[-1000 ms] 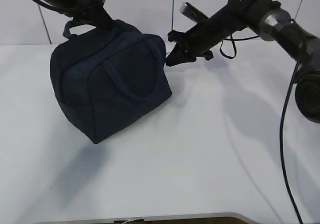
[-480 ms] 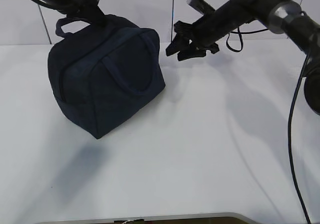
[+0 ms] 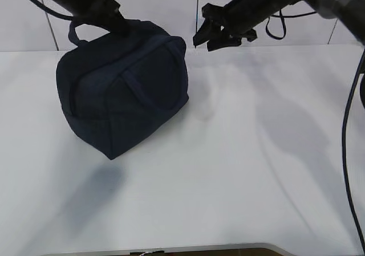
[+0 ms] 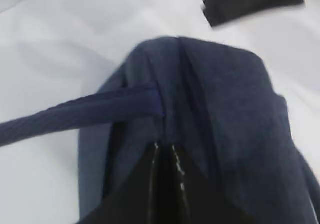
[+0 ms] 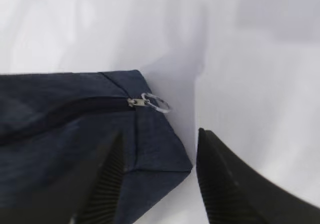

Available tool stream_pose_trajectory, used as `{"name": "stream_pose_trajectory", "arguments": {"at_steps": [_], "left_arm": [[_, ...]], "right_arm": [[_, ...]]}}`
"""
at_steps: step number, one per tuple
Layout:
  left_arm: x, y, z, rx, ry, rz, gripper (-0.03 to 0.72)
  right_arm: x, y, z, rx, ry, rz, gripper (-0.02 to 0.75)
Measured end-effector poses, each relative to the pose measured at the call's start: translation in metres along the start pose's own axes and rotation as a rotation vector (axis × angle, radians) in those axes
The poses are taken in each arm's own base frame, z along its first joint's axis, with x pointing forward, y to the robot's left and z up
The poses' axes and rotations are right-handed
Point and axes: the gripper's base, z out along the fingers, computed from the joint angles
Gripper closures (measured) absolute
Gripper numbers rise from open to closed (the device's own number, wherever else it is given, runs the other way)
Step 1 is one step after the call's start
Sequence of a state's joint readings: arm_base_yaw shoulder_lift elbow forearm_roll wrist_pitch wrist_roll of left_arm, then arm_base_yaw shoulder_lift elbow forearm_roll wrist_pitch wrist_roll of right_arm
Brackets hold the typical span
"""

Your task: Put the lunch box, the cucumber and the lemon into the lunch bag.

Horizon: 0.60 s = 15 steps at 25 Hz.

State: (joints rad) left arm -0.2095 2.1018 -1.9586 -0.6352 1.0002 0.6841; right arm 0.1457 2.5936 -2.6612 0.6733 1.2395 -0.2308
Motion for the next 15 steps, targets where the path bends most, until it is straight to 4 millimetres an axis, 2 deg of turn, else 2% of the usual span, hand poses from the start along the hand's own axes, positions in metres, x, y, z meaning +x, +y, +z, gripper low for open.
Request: {"name": "stream_pose_trajectory", "arguments": {"at_steps": [4,7,15], "left_arm": [[0.005,-0.016,0.008,0.09,0.076,0.166,0.698],[0.004,-0.024,0.005,0.148,0.104,0.253,0.698],[-0.012,-0.01,-0.026,0.137,0.045,0.324,0.698]], "right_arm": [[-0.009,0.014,-0.022,0.019,-0.034,-0.038,0.349],[-0.01,0.018,-0.027,0.027,-0.041,-0.043,0.349],[-0.013,0.023,-0.037,0.045,-0.052,-0.055,0.349]]}}
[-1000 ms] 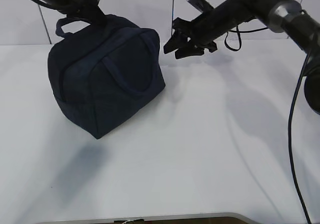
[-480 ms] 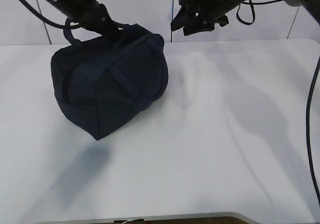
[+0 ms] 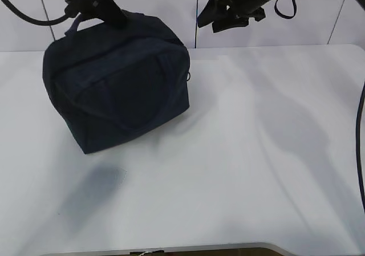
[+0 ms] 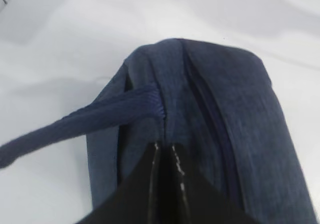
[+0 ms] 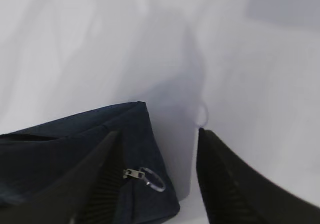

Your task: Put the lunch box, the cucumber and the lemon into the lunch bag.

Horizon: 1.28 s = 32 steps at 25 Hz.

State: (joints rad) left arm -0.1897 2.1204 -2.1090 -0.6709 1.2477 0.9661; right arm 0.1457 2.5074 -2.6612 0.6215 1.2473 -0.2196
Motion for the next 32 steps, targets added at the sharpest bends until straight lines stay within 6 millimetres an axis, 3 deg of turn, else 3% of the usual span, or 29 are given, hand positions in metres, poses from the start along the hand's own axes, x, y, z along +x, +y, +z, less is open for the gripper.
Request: {"name": "stream_pose_trajectory", "arguments": {"at_steps": [14,27,29,32], "left_arm": [[-0.007,-0.002,-0.005,0.034,-0.091,0.186,0.698],[-0.009,-0.004,-0.004,0.046,-0.102,0.209,0.697],[-0.009,-0.004,-0.004,0.043,-0.104,0.211,0.676],[-0.014,-0.005,-0.005,0.047,-0.137,0.205,0.554]], "right_arm": [[-0.001,0.0,-0.004,0.025,0.0,-0.01,0.349],[-0.001,0.0,-0.003,0.033,0.003,-0.013,0.348],[-0.001,0.0,-0.003,0.033,0.003,-0.013,0.348],[-0.001,0.0,-0.003,0.033,0.003,-0.013,0.349]]}}
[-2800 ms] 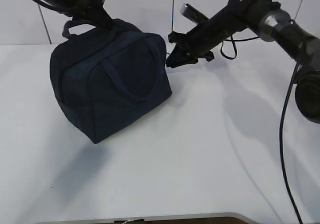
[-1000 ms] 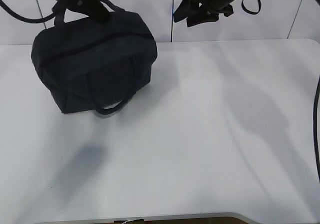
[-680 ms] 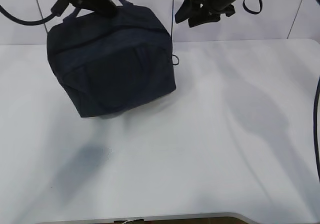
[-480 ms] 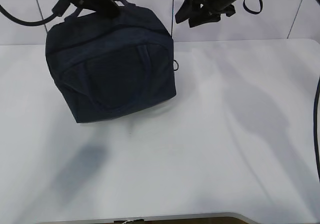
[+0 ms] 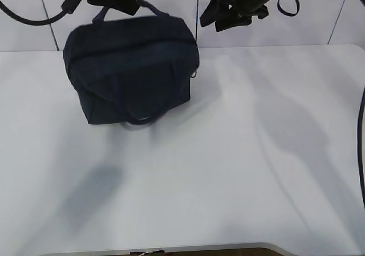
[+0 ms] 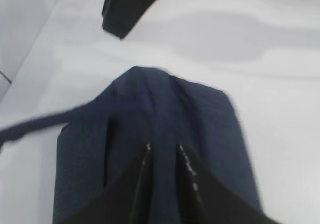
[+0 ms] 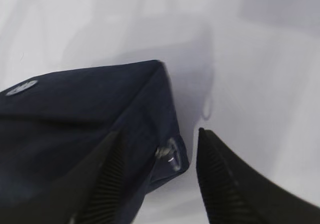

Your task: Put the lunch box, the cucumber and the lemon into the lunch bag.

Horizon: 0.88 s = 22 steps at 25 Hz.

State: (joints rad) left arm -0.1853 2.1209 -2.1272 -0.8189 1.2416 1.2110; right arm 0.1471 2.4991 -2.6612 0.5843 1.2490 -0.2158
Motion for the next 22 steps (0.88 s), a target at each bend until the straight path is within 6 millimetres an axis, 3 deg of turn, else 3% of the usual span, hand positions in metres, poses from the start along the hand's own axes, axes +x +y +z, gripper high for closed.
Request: {"name": "stream_pose_trajectory", "arguments": {"at_steps": [2,5,12,17,22], "left_arm": [[-0.002,0.0,-0.001,0.001,-0.016,-0.003,0.447],[-0.002,0.0,-0.001,-0.001,-0.019,-0.003,0.374],[0.0,0.001,-0.001,-0.013,0.01,-0.16,0.353],[0.017,0.007,-0.001,-0.124,0.196,-0.278,0.351],[0.031,0.013,-0.009,-0.319,0.458,-0.264,0.351]], "right_arm": [[0.0,0.0,0.0,0.0,0.0,0.0,0.349],[0.0,0.0,0.0,0.0,0.0,0.0,0.349],[-0.004,0.003,-0.015,0.065,-0.01,-0.041,0.348],[-0.011,0.011,-0.039,0.142,-0.032,-0.119,0.348],[-0.012,0.01,-0.044,0.174,-0.032,-0.156,0.348]]}}
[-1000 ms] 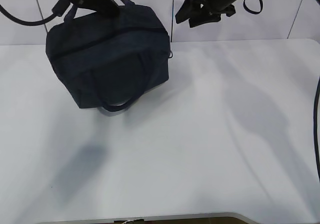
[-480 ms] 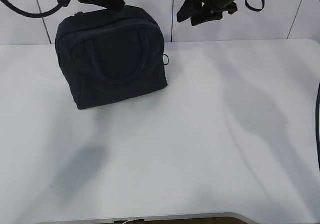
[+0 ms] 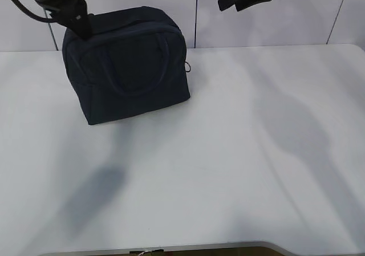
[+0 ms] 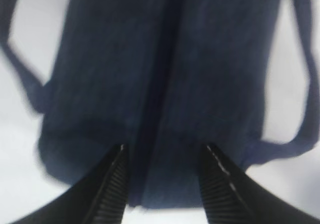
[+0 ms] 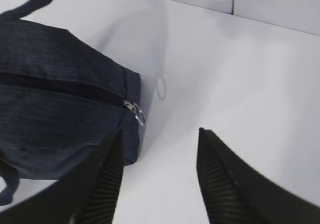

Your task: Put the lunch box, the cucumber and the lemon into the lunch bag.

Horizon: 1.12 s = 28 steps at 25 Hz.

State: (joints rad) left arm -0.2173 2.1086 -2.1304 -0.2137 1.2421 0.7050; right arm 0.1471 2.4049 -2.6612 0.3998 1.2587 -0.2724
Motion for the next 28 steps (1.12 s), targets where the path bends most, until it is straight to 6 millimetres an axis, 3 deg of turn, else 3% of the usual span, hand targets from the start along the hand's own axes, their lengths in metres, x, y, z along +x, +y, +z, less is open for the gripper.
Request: {"name": "stream_pose_trajectory", "arguments": {"at_steps": [4,8,12,17,20,28], "left_arm": [[0.005,0.007,-0.022,-0.142,0.056,-0.051,0.351],[0.01,0.013,-0.045,-0.257,0.08,-0.118,0.351],[0.018,0.021,-0.061,-0.211,0.003,-0.267,0.351],[0.04,0.028,-0.084,-0.151,-0.052,-0.386,0.351],[0.053,0.017,-0.092,-0.139,-0.025,-0.403,0.351],[0.088,-0.031,-0.127,-0.116,-0.003,-0.417,0.351]], "right_arm": [[0.001,-0.004,-0.001,0.051,0.013,-0.028,0.348],[-0.004,-0.002,-0.017,0.091,-0.006,-0.056,0.348],[-0.012,0.008,-0.046,0.098,-0.044,-0.071,0.346],[0.001,0.02,-0.071,0.093,0.021,-0.058,0.346],[0.013,0.027,-0.085,0.089,0.063,-0.064,0.346],[0.035,0.054,-0.148,0.106,0.058,-0.083,0.345]]}}
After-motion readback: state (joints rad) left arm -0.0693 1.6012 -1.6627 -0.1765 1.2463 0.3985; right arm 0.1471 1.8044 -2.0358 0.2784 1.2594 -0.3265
